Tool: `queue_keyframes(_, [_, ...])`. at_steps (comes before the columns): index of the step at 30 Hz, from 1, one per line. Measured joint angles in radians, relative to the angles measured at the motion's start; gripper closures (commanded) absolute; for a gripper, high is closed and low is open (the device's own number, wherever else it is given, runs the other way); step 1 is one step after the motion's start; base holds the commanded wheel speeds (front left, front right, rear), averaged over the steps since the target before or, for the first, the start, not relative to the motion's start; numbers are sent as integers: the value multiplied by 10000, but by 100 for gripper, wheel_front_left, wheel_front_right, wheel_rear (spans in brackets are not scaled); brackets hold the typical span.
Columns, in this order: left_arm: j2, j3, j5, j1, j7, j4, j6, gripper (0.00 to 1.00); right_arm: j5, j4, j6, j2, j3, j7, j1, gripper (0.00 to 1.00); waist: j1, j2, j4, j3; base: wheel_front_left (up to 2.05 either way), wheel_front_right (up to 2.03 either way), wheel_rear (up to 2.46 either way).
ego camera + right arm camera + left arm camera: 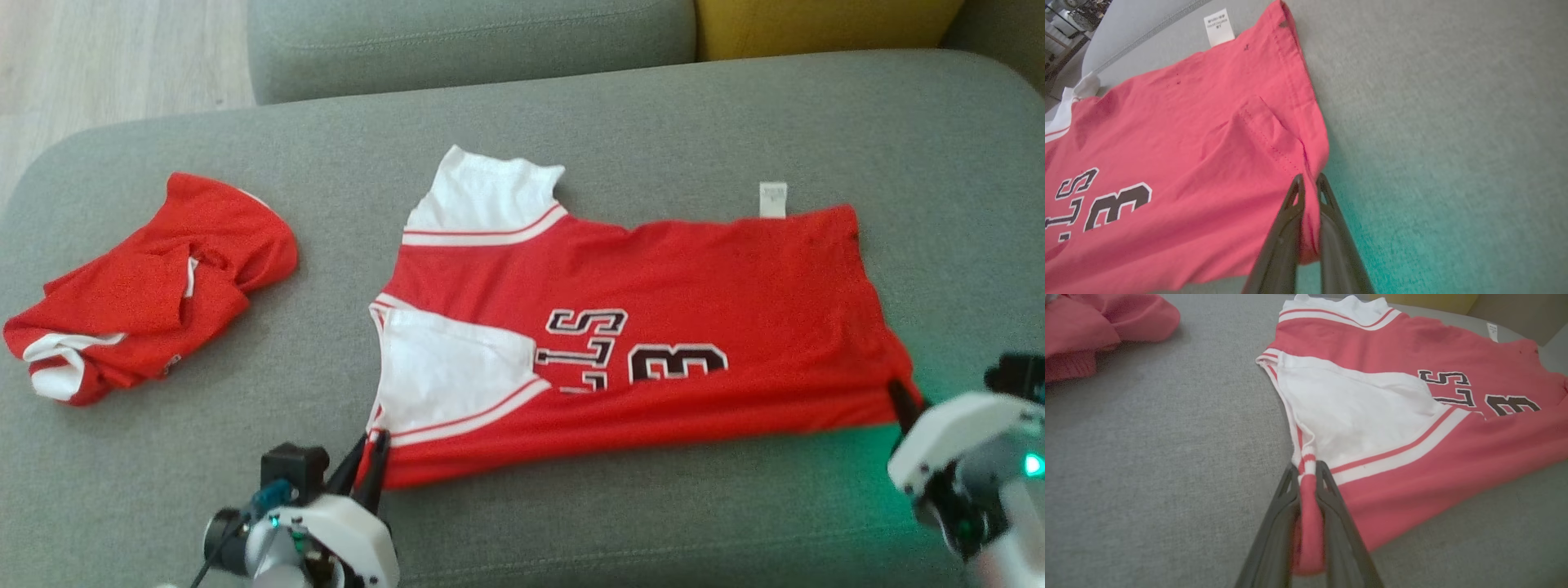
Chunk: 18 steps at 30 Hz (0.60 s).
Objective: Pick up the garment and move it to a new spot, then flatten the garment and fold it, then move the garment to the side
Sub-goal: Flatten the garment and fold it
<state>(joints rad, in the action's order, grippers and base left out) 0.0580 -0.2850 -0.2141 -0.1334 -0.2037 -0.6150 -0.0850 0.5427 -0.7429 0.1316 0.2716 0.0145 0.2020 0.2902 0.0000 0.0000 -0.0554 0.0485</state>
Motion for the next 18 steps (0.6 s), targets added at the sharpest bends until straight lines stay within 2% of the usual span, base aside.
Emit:
queue_keyframes(4, [54, -117, -105, 391, 102, 297, -44, 100, 31, 782, 0, -23, -251, 468, -926, 100, 0, 0, -26, -89, 0, 0, 0])
queue_keyframes(5, [54, -159, -117, 434, 146, 349, -44, 85, 31, 947, 0, -52, -370, 562, -1109, 100, 0, 0, -29, -109, 0, 0, 0])
queue_keyframes(6, [56, -196, -117, 467, 176, 384, -42, 36, 25, 1099, 0, -81, -481, 642, -1260, 46, 0, 0, -35, -124, 0, 0, 0])
queue_keyframes(7, [56, -207, -117, 485, 174, 416, -38, 0, -10, 1250, 0, -113, -602, 639, -1384, 0, 0, 0, -45, -135, 0, 0, 0])
queue_keyframes(11, [63, -192, -234, 484, 119, 577, 13, 0, -339, 2067, 0, -380, -997, 596, -1571, 0, 0, 0, -90, -148, 0, 0, 0])
queue_keyframes(18, [40, 242, -470, 384, -405, 1436, 337, 0, -633, 3908, 0, -924, -995, -874, -1591, 0, 0, 0, -129, -11, 0, 0, 0])
